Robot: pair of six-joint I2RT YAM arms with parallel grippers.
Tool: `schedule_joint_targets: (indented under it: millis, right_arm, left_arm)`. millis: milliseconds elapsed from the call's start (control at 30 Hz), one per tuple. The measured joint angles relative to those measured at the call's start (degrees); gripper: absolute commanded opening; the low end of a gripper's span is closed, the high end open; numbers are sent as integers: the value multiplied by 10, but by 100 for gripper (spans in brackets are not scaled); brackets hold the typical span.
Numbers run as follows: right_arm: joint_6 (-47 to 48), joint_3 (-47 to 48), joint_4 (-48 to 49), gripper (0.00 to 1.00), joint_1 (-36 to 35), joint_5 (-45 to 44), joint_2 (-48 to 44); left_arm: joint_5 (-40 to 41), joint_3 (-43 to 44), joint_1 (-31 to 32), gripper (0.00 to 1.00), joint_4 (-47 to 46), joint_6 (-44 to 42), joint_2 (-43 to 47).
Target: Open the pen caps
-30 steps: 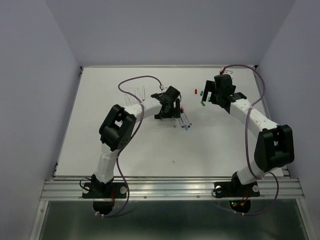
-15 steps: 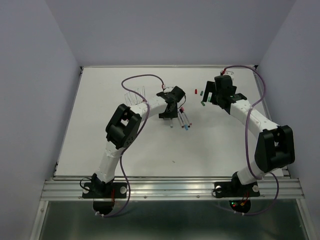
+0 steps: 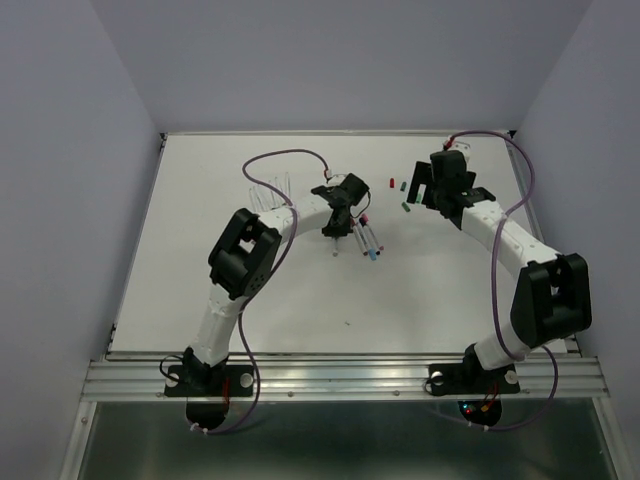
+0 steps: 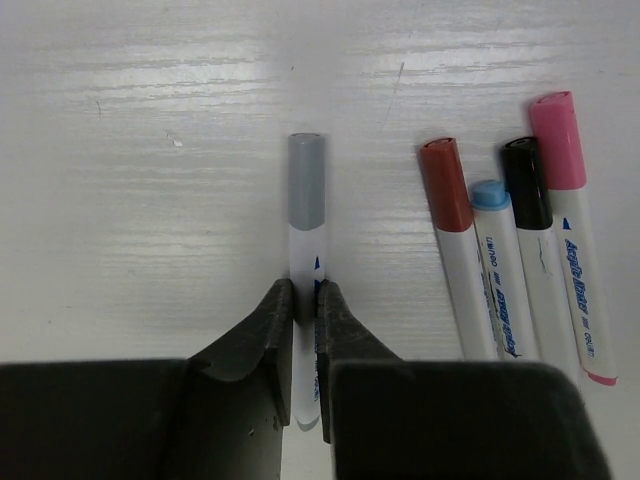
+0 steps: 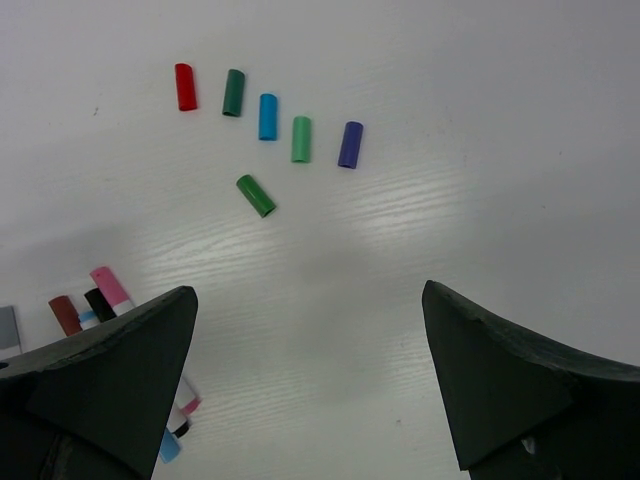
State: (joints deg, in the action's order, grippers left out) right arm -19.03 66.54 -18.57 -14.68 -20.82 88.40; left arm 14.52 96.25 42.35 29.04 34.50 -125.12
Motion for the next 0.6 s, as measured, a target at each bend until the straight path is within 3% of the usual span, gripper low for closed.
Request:
schedule_joint_targets:
  millis: [233, 433, 600]
  right_arm:
    - [-7, -15, 15, 100, 0, 37, -25]
    - [-16, -37, 75, 100, 0, 210, -75]
    - [-42, -39, 158, 100, 0, 393, -78]
  left_arm:
    - [-2, -94, -2, 0, -61, -42, 64]
    - [-48, -258, -10, 0, -211, -99, 267]
    - [-150, -349, -16, 0, -395, -147, 446]
